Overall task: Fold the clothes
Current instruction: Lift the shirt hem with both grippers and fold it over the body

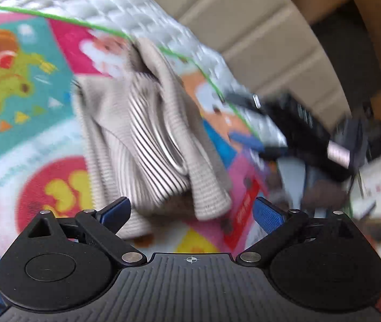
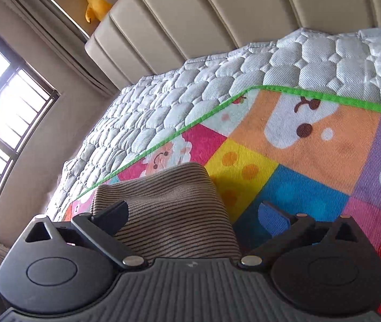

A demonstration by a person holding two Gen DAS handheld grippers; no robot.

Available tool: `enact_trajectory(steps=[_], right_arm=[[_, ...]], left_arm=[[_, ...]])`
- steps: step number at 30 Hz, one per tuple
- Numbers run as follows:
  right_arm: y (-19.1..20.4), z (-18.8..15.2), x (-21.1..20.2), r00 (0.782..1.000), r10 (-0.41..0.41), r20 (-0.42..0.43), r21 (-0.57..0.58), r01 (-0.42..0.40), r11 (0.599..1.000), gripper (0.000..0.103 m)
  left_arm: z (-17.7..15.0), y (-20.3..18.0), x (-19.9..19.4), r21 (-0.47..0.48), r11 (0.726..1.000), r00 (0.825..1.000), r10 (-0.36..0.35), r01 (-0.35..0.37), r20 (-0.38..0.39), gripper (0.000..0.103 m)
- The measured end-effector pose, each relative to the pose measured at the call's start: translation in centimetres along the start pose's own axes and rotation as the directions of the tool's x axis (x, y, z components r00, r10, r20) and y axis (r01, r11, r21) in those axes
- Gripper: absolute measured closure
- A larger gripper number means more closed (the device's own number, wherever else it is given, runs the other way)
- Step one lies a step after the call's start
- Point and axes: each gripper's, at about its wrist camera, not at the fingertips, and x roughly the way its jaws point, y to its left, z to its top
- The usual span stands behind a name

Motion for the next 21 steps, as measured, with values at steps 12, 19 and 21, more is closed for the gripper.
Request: enact_trajectory(steps=[12,19,21], right_arm=[[-0.5,-5.4,1.7,0.995,-0.036,-0.098,0.117,0.048,0.992,0.0],[-1.4,-5.4,1.4,0.995,0.051,-0.09,0.195,-0.033,0.98,0.0],[-1.5,-4.8,1.1,0.996,0.059,-0.063,0.19,-0.046,0.981,0.0]], left_arm=[[1.4,2.0,3.2,-0.136,0.985,0.993,0.111,-0.104,0.047,0.001],[-0.1,4.5,4.6,-0.196,0.979,0.998,0.047,-0.057,-0.052,0.004],[-0.1,4.2,4.7,-0.205,0.979,0.999,-0.006,-0.004,-0.049,0.008]])
